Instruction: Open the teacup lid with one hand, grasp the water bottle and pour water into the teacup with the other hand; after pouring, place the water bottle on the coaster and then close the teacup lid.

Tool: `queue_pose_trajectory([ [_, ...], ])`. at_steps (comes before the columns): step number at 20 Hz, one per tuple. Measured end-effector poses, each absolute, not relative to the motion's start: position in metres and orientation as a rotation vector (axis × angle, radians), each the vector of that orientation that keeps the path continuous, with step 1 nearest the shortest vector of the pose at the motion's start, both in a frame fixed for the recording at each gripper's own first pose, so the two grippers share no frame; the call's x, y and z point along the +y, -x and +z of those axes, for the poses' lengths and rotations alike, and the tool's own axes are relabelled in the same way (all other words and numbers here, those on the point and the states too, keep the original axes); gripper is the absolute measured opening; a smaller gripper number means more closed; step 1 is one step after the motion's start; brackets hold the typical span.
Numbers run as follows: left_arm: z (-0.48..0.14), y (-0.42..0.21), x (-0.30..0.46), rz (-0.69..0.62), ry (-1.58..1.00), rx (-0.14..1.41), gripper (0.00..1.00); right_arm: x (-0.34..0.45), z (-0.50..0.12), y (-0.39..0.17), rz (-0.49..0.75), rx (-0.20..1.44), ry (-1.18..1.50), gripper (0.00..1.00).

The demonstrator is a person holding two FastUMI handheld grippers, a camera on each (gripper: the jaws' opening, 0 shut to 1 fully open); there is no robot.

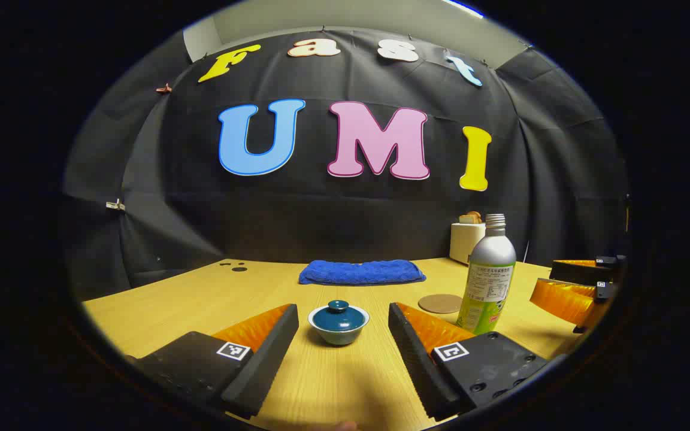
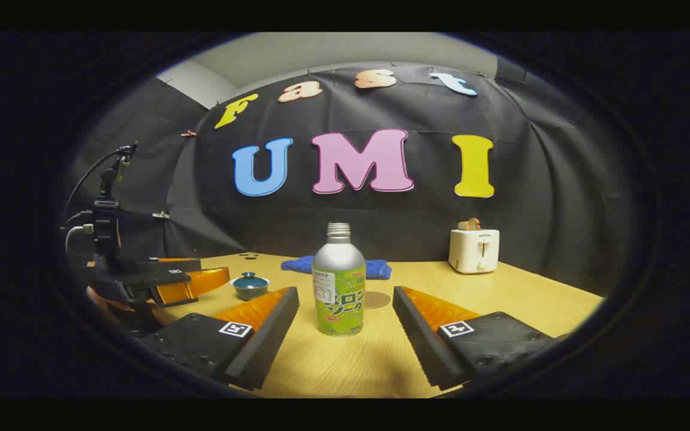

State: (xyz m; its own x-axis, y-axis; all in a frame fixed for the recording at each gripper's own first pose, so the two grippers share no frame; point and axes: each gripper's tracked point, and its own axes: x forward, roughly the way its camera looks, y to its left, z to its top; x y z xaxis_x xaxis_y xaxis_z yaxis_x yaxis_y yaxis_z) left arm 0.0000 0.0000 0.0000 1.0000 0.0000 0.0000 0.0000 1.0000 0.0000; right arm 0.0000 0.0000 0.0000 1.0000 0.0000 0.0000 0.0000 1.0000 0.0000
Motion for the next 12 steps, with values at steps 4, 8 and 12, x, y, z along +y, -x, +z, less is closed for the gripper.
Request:
queue_pose_trajectory([
  [4, 0.0005, -0.0009, 0.0050, 0.014, -0.002, 0.006, 0.95, 0.0023, -0.0028, -0.0034, 0.007, 0.017, 0.001, 0.98],
  [8, 0.0000, -0.0017, 0.0030, 0.008, -0.001, 0.010, 0.96, 0.0002, -0.0042, -0.0040, -0.001, 0.023, 0.000, 0.98],
  [12, 0.0005, -0.0024, 0.0013, -0.002, -0.002, 0.011, 0.96, -0.0009, -0.0048, -0.0044, 0.000, 0.024, 0.000, 0.98],
])
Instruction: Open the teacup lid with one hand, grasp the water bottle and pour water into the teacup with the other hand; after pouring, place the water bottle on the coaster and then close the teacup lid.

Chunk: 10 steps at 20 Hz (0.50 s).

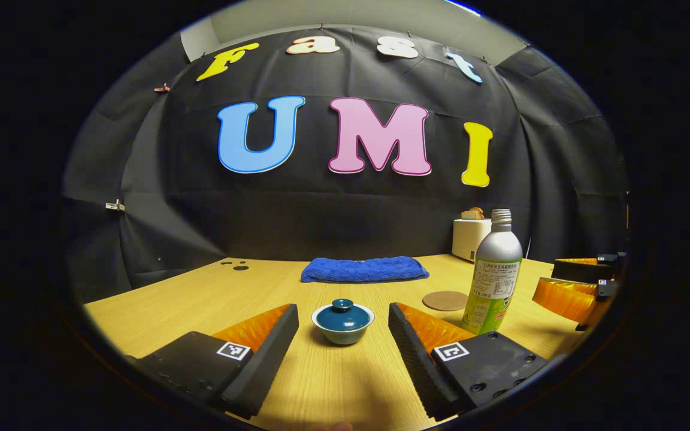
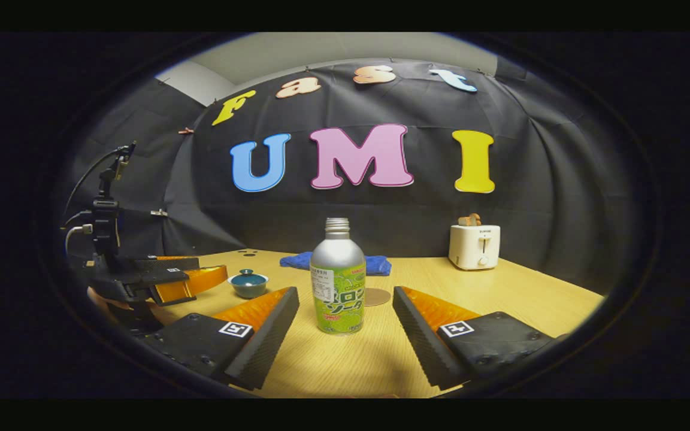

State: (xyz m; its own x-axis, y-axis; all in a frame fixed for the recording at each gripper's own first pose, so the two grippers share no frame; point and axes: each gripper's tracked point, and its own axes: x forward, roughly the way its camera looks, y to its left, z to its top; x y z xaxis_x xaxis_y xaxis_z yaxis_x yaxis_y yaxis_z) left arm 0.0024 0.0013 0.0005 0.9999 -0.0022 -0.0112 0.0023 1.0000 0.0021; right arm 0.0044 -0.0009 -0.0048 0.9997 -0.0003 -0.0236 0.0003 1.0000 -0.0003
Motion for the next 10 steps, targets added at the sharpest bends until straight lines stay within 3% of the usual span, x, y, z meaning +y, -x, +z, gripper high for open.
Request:
queue_pose_trajectory([
  [10, 0.0004, -0.0020, 0.0041, 0.023, -0.002, 0.014, 0.96, 0.0009, -0.0105, -0.0073, 0.016, 0.050, -0.006, 0.98],
])
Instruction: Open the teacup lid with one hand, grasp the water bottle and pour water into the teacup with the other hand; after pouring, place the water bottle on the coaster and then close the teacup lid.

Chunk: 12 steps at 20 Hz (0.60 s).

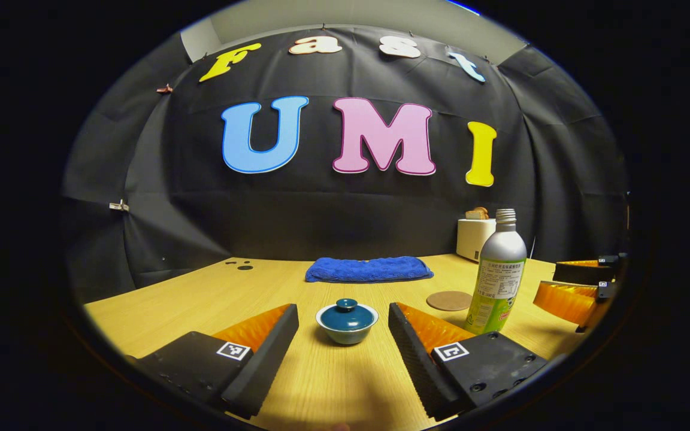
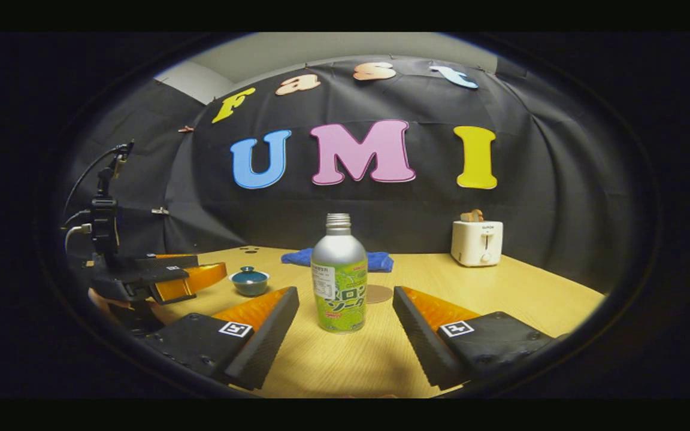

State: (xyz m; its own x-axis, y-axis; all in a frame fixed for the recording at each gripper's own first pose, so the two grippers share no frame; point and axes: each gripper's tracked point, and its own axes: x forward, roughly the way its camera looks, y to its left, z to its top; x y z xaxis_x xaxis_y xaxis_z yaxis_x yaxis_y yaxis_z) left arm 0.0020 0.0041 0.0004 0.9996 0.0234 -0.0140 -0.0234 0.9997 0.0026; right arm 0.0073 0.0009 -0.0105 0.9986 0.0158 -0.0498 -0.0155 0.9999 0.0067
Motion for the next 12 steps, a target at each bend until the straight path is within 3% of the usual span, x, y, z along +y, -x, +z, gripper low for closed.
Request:
queue_pose_trajectory([
  [12, -0.004, -0.021, 0.004, -0.016, 0.000, 0.042, 0.95, 0.004, -0.013, -0.009, 0.047, 0.062, -0.017, 0.98],
])
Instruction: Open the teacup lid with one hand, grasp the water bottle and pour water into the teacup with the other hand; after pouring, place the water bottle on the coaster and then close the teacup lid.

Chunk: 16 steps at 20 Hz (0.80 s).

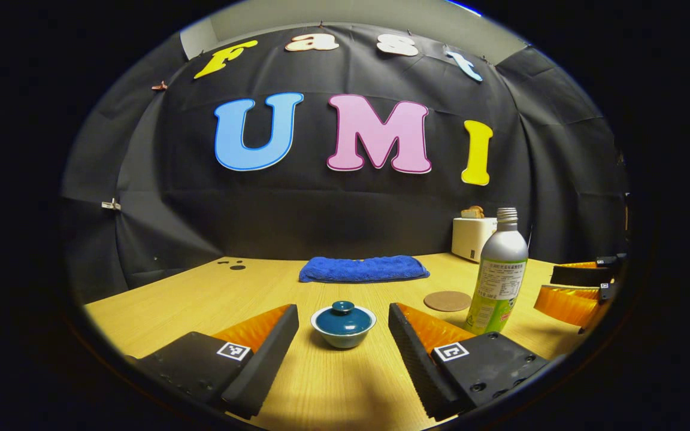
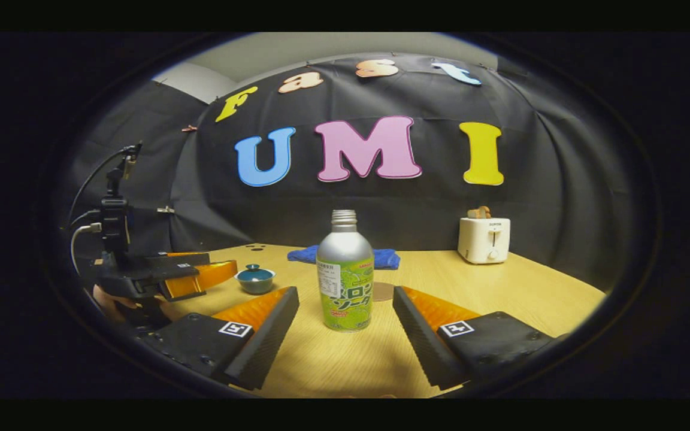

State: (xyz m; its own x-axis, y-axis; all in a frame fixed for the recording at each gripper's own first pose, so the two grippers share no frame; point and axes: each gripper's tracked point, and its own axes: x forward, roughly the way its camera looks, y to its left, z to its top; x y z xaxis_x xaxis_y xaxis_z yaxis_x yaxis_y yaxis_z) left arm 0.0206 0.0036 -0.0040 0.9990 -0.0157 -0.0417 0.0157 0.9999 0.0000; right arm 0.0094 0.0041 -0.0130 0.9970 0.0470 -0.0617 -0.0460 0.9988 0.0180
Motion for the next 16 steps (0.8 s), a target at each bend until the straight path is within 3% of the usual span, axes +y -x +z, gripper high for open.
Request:
queue_pose_trajectory([
  [11, -0.010, -0.077, 0.008, -0.076, -0.099, 0.148, 0.92, 0.002, 0.005, -0.038, 0.089, 0.059, -0.052, 0.98],
  [16, -0.029, -0.101, 0.000, -0.112, -0.125, 0.214, 0.77, 0.007, 0.000, -0.047, 0.116, 0.073, -0.025, 0.98],
])
